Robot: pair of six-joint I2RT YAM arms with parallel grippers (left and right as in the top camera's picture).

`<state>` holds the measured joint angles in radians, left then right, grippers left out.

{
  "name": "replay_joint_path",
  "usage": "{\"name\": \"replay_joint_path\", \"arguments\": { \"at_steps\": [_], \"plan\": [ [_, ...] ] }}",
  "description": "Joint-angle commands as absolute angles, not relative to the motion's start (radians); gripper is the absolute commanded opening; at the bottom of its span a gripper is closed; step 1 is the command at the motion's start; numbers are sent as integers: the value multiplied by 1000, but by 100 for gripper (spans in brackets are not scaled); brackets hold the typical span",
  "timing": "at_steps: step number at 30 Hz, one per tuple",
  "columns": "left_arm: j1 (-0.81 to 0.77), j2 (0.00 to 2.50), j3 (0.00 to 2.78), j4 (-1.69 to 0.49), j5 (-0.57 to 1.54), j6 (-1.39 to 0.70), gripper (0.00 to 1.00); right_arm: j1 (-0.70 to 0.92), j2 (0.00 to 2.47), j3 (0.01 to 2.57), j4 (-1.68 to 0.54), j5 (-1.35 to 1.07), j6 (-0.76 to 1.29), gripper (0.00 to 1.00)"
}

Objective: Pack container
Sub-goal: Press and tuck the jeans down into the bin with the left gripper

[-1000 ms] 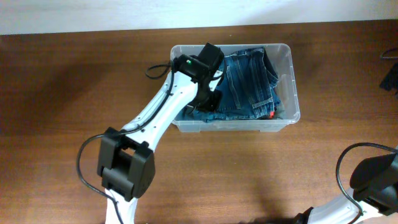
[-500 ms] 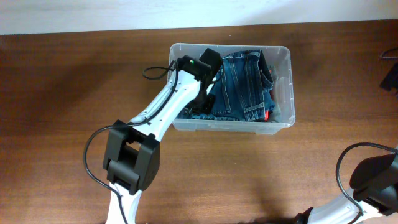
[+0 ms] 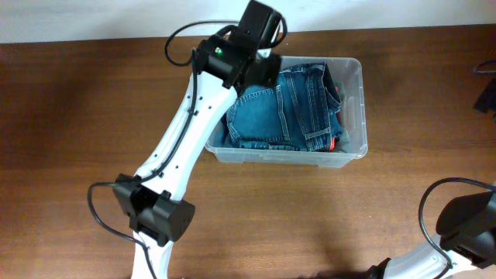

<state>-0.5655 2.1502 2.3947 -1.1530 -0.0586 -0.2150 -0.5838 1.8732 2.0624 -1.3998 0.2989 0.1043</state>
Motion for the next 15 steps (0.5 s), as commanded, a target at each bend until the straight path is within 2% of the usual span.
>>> {"name": "replay_joint_path", "arguments": {
  "at_steps": [1,15],
  "plan": [
    [-592,2148,2403,-1094,-14,-239,1,-583,1873,2066,-1399,311,112,98],
    [-672,2395,2403,-850,-14,-239,1,-583,1873,2066,-1399,311,112,98]
  ]
}}
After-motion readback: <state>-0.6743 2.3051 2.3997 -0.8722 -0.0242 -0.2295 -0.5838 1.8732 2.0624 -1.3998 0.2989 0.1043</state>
